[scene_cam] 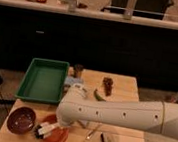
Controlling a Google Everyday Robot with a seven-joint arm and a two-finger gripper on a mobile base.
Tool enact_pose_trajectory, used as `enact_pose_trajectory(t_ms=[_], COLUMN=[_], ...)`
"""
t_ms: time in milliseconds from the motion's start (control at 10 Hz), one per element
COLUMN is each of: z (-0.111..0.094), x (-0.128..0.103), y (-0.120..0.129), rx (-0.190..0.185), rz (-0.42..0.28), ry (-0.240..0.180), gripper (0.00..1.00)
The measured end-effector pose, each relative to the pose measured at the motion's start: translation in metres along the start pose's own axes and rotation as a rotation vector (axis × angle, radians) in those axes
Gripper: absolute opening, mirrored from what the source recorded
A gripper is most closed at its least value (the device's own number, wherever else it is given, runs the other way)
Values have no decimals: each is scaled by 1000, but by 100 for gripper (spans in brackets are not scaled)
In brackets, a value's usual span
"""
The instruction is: Place brush in red bowl
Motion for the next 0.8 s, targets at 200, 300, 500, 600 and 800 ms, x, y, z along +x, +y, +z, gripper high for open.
enact_pose_trajectory(t_ms=[200, 300, 500, 600, 800], z=[0, 1, 1, 1, 9], x=[2, 1, 1, 2, -12], y=[0, 0, 0, 1, -6], rx=[2, 0, 1, -2, -21], rz=[3, 1, 2, 0, -46], ry=[3, 1, 1, 2, 2], gripper=[0, 0, 0, 0, 0])
